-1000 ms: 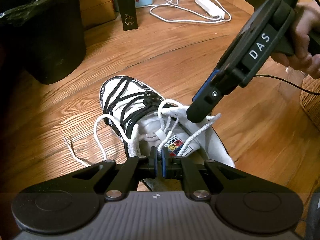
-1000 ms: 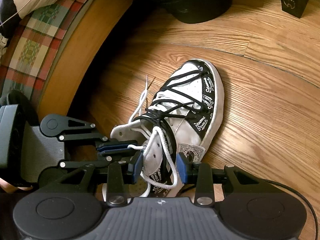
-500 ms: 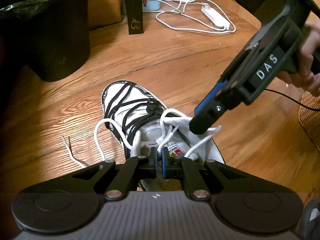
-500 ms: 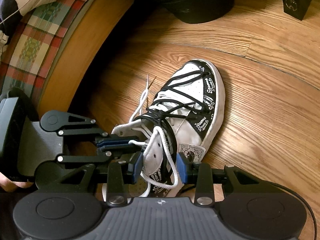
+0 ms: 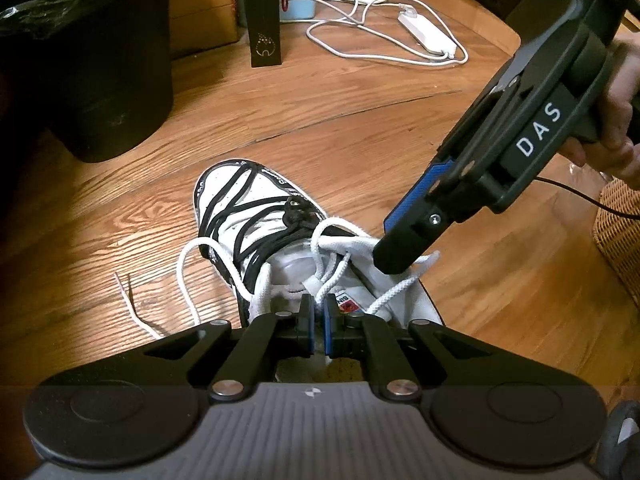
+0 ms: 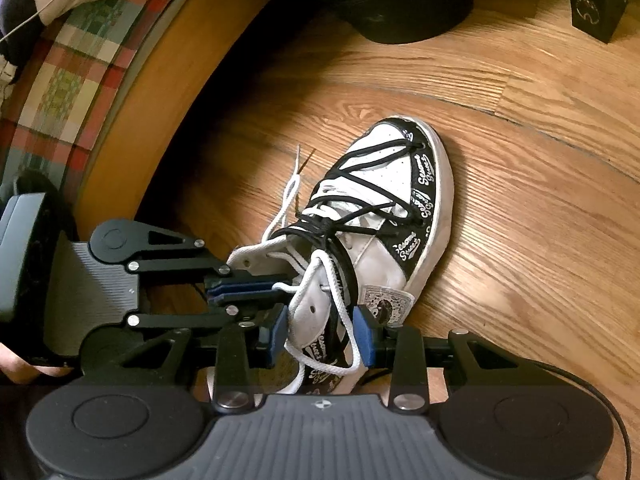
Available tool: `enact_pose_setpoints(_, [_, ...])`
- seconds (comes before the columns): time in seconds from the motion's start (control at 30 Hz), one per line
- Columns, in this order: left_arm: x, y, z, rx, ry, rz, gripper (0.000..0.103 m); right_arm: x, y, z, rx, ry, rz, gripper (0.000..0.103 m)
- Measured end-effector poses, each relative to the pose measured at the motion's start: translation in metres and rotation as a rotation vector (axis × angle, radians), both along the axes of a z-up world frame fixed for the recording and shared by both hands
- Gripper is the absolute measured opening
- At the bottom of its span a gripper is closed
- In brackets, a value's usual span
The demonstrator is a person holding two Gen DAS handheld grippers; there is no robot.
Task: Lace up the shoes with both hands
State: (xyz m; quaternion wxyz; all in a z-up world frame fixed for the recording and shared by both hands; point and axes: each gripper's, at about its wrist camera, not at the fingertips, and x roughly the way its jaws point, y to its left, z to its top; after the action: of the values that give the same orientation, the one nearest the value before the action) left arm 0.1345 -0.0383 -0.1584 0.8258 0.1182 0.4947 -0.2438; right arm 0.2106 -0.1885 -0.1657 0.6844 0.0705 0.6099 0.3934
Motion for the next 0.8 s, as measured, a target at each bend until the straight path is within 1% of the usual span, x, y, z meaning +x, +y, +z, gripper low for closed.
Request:
enact_pose_setpoints(0.13, [0.0, -0.002, 0.0, 0.006, -0.002, -0.006, 0.005, 0.001, -0.003, 0.012, 0.016, -0.029, 0.014, 0.039])
enact_pose_setpoints(0.27, [0.0, -0.003, -0.002, 0.007, -0.002, -0.007, 0.006, 0.004, -0.005, 0.017, -0.024, -0.077, 0.012, 0.039])
enact_pose_setpoints(0.33, [0.0, -0.004, -0.002, 0.008, -0.003, -0.007, 0.006, 0.005, -0.004, 0.016, -0.051, -0.095, -0.003, 0.039])
enact_pose_setpoints(0.43, [0.0, -0.005, -0.002, 0.011, -0.004, -0.009, 0.006, 0.0, 0.002, 0.008, -0.107, -0.121, 0.019, 0.039])
enact_pose_setpoints(0.67, [0.0, -0.005, -0.003, 0.009, -0.003, -0.008, 0.006, -0.002, 0.008, 0.0, -0.183, -0.166, 0.026, 0.039])
enact_pose_setpoints(0.8, [-0.001, -0.005, -0.002, 0.01, -0.01, -0.013, 0.006, 0.001, 0.007, -0.004, -0.176, -0.143, 0.004, 0.039])
